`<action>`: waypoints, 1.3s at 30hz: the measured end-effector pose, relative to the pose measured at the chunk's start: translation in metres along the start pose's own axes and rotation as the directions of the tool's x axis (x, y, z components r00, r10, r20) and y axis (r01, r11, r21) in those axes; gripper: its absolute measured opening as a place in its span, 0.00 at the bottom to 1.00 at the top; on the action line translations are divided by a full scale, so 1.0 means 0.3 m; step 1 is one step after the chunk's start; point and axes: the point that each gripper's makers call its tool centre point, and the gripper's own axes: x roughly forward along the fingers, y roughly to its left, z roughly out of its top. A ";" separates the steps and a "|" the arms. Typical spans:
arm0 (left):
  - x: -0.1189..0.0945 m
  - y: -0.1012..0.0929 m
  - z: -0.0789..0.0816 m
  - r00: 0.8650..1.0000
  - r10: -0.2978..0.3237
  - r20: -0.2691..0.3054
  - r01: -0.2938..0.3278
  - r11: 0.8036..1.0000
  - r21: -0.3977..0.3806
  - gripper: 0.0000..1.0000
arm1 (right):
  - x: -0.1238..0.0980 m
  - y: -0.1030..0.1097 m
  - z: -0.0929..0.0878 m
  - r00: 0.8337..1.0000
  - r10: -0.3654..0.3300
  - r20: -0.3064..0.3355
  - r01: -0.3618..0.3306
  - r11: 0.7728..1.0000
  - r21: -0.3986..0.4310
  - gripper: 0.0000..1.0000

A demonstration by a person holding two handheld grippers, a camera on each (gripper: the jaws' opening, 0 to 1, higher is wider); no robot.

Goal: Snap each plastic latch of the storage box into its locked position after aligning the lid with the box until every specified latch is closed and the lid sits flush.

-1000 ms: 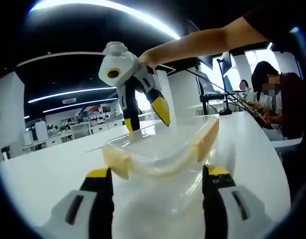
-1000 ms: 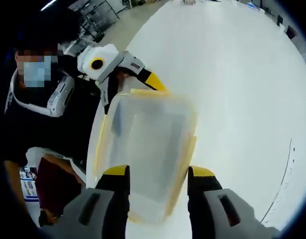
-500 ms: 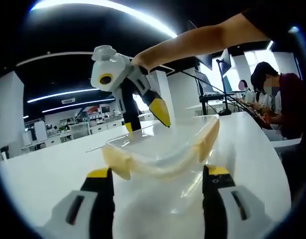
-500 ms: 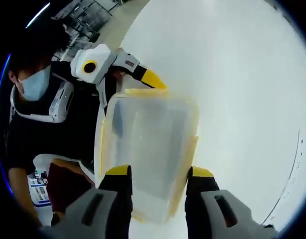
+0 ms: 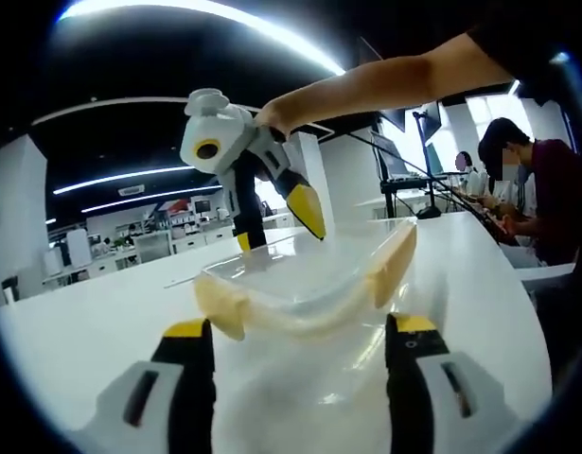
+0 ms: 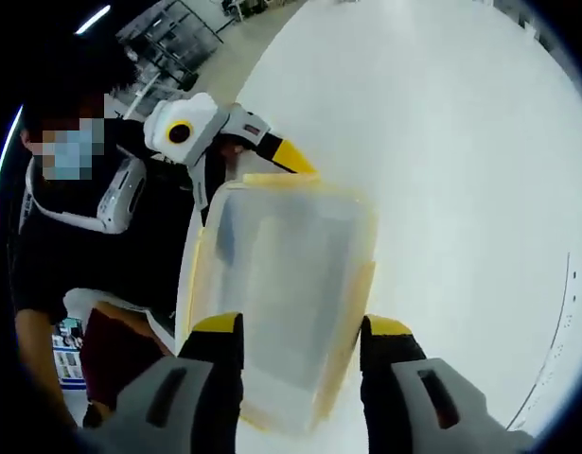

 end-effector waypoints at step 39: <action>-0.035 -0.031 0.009 0.991 0.130 -0.030 -0.130 0.991 0.014 0.56 | 0.083 0.131 0.006 0.981 -0.137 0.139 0.139 0.990 -0.002 0.69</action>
